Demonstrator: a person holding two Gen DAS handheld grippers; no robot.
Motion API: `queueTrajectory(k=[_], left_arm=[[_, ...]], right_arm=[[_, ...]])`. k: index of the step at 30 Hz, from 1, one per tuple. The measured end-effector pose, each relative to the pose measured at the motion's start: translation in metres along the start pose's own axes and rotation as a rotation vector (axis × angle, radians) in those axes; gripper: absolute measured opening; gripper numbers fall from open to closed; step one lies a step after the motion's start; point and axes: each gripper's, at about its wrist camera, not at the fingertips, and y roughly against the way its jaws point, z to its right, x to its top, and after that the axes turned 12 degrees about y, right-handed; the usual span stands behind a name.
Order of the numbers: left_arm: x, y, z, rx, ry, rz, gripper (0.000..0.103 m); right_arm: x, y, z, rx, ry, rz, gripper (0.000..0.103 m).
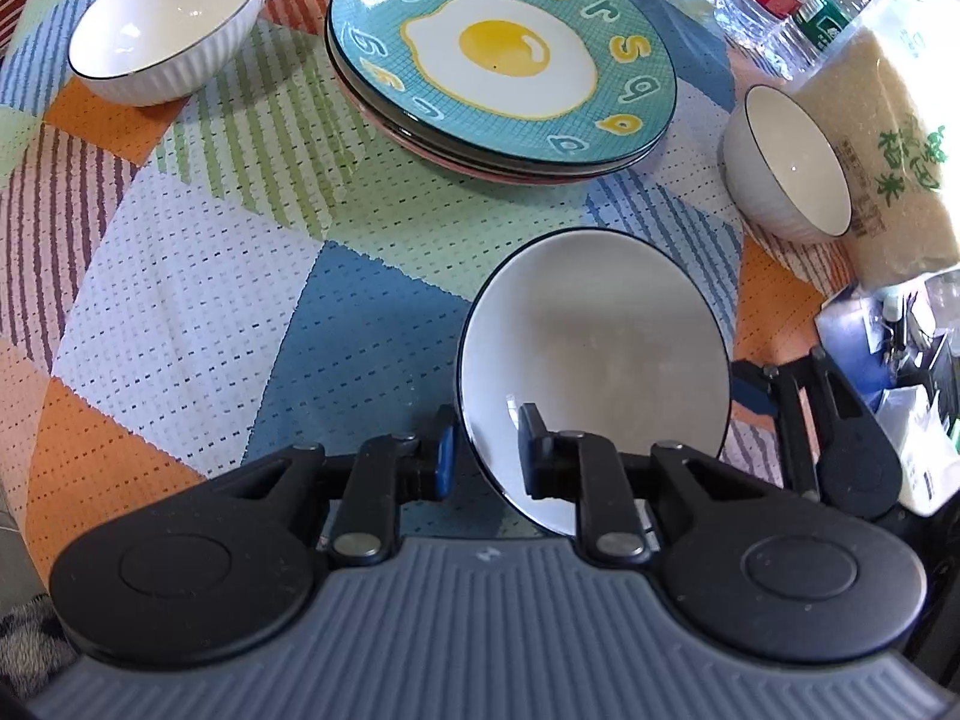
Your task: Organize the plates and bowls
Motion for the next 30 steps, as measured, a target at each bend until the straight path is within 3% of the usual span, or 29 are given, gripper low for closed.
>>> queueTrajectory(k=[3,8,11,18,23,30], left_arm=[[-0.001,0.005,0.005,0.026,0.003,0.011,0.039],[-0.008,0.026,0.023,0.130,-0.085,0.075,0.042],[-0.010,0.040,0.029,0.130,-0.104,0.085,0.047],[-0.018,0.067,0.052,0.120,-0.153,0.055,0.063],[-0.020,0.080,0.077,0.119,-0.188,0.084,0.078],[-0.011,0.079,0.114,0.116,-0.228,0.107,0.084]], right_arm=[[-0.001,0.008,-0.004,-0.025,0.009,-0.019,0.099],[-0.007,0.038,-0.004,-0.038,0.033,-0.015,0.099],[-0.010,0.058,0.005,-0.046,0.003,0.001,0.099],[-0.015,0.116,0.042,-0.095,-0.171,0.112,0.099],[-0.019,0.150,0.076,-0.125,-0.283,0.193,0.099],[-0.026,0.154,0.130,-0.087,-0.526,0.149,0.097]])
